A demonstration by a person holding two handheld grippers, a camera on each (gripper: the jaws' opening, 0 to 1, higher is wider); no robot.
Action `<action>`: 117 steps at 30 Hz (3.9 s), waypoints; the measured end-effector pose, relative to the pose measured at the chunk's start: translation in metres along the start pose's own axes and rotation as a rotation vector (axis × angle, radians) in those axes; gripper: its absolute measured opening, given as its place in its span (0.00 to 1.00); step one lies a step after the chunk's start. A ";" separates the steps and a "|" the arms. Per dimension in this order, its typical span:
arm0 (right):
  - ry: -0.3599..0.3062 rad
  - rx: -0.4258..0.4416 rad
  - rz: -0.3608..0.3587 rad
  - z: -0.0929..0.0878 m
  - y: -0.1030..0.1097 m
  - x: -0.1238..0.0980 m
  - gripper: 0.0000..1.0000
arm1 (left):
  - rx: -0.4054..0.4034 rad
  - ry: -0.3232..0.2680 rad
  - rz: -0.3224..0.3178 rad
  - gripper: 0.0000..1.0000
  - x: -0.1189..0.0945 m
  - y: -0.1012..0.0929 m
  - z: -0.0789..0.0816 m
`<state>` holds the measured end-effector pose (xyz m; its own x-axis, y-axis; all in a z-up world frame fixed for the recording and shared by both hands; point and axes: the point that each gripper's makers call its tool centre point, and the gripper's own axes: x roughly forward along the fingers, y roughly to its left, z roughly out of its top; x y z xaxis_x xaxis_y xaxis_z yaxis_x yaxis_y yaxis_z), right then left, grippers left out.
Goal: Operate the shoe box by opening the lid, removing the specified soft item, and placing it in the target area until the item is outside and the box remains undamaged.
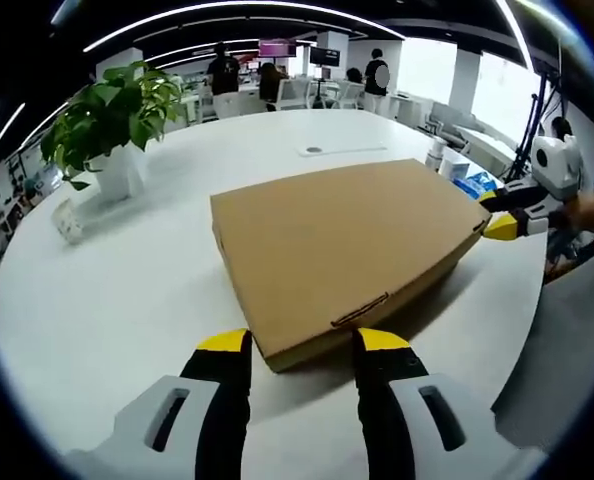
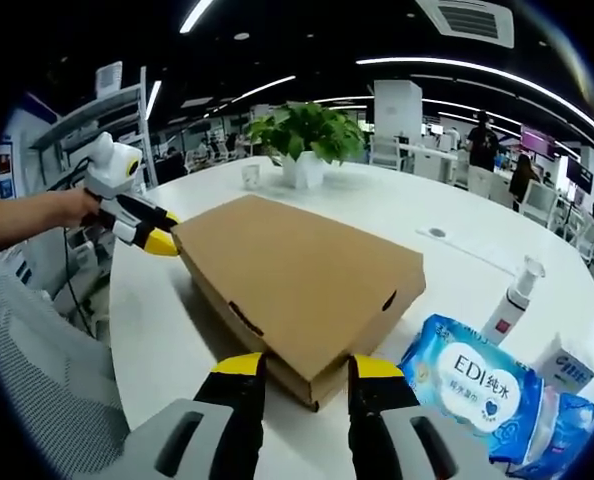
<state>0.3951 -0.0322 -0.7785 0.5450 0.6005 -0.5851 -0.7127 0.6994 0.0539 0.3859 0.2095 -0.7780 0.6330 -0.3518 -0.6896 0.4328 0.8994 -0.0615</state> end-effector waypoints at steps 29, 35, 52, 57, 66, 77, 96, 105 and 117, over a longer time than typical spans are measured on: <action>0.043 -0.010 -0.027 0.011 -0.031 0.021 0.31 | -0.021 -0.002 -0.010 0.41 0.024 0.010 0.023; 0.043 -0.015 -0.031 0.011 -0.031 0.021 0.31 | -0.021 -0.001 -0.014 0.41 0.024 0.011 0.024; 0.012 -0.018 -0.088 -0.004 -0.039 -0.026 0.39 | -0.015 -0.037 0.008 0.47 -0.004 0.005 0.015; 0.001 0.013 -0.123 -0.012 -0.048 -0.049 0.44 | -0.012 -0.054 0.007 0.50 -0.018 -0.001 0.011; -0.036 0.083 -0.221 -0.027 -0.067 -0.096 0.55 | -0.015 -0.107 0.017 0.60 -0.039 -0.020 0.007; -0.033 0.105 -0.301 -0.054 -0.069 -0.145 0.62 | -0.012 -0.182 0.046 0.70 -0.067 -0.032 0.012; -0.051 0.096 -0.363 -0.081 -0.044 -0.204 0.80 | -0.025 -0.288 0.035 0.93 -0.106 -0.082 -0.001; -0.116 0.127 -0.377 -0.082 -0.029 -0.216 0.92 | -0.037 -0.349 0.071 1.00 -0.116 -0.091 -0.001; -0.159 0.128 -0.383 -0.078 -0.027 -0.219 0.99 | -0.020 -0.333 0.078 1.00 -0.117 -0.096 -0.014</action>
